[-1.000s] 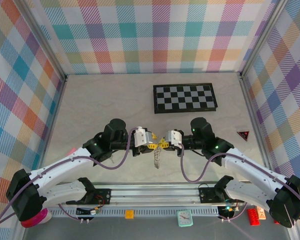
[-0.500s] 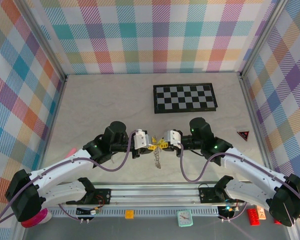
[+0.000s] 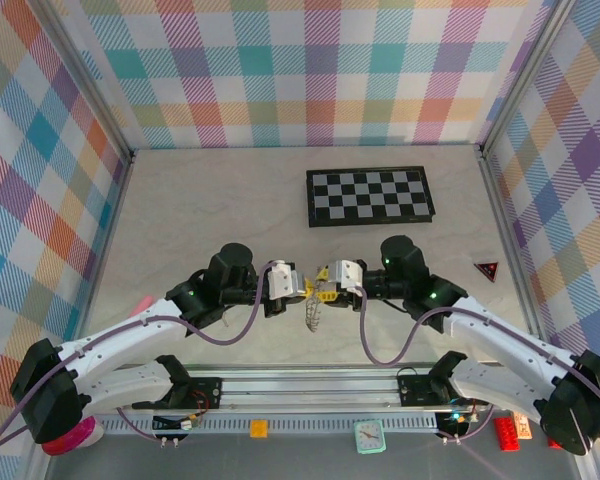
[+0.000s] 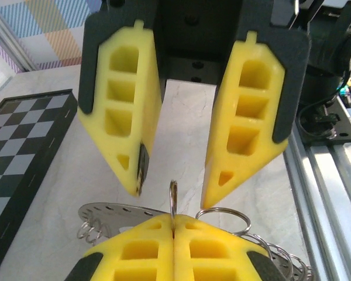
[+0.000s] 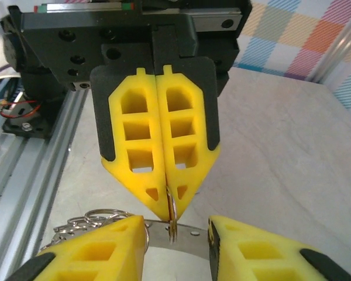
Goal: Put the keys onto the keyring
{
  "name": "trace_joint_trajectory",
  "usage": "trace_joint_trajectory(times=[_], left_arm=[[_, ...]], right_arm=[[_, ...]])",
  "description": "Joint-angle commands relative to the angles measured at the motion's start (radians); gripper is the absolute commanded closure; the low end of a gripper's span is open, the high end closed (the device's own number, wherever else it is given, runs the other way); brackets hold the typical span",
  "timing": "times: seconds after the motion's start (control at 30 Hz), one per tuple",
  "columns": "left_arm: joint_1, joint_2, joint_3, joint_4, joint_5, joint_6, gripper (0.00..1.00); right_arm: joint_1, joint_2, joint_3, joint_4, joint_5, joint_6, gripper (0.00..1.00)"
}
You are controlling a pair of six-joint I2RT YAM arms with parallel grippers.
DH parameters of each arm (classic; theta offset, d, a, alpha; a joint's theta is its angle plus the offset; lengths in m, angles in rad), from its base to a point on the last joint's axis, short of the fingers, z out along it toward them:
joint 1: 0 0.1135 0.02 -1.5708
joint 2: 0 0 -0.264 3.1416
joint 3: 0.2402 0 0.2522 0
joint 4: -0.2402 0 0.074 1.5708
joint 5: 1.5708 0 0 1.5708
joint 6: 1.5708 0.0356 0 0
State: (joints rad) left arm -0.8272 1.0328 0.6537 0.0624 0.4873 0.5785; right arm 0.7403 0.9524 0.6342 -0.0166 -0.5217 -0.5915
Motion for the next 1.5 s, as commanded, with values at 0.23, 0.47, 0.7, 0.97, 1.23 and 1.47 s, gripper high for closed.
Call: trace_joint_trajectory(times=[0.23, 0.47, 0.7, 0.97, 1.23, 1.47], left_arm=[[-0.05, -0.045, -0.048, 0.057, -0.078, 0.158, 1.0], [-0.056, -0.036, -0.04, 0.044, -0.077, 0.157, 1.0], [-0.058, -0.027, -0.035, 0.035, -0.066, 0.156, 1.0], [-0.058, -0.028, -0.034, 0.028, -0.061, 0.148, 1.0], [-0.058, -0.029, -0.029, 0.03, -0.049, 0.123, 1.0], [-0.058, -0.029, -0.029, 0.033, -0.053, 0.104, 1.0]], right_arm=[[0.011, -0.074, -0.044, -0.046, 0.054, -0.021, 0.69], [0.022, -0.007, -0.012, -0.037, -0.009, -0.028, 0.7], [0.039, 0.019, -0.01, 0.017, 0.002, -0.022, 0.76], [0.047, 0.026, -0.004, 0.029, 0.005, -0.024, 0.82], [0.054, 0.047, 0.005, 0.041, -0.006, -0.009, 0.87], [0.059, 0.059, 0.019, 0.022, -0.016, -0.002, 1.0]])
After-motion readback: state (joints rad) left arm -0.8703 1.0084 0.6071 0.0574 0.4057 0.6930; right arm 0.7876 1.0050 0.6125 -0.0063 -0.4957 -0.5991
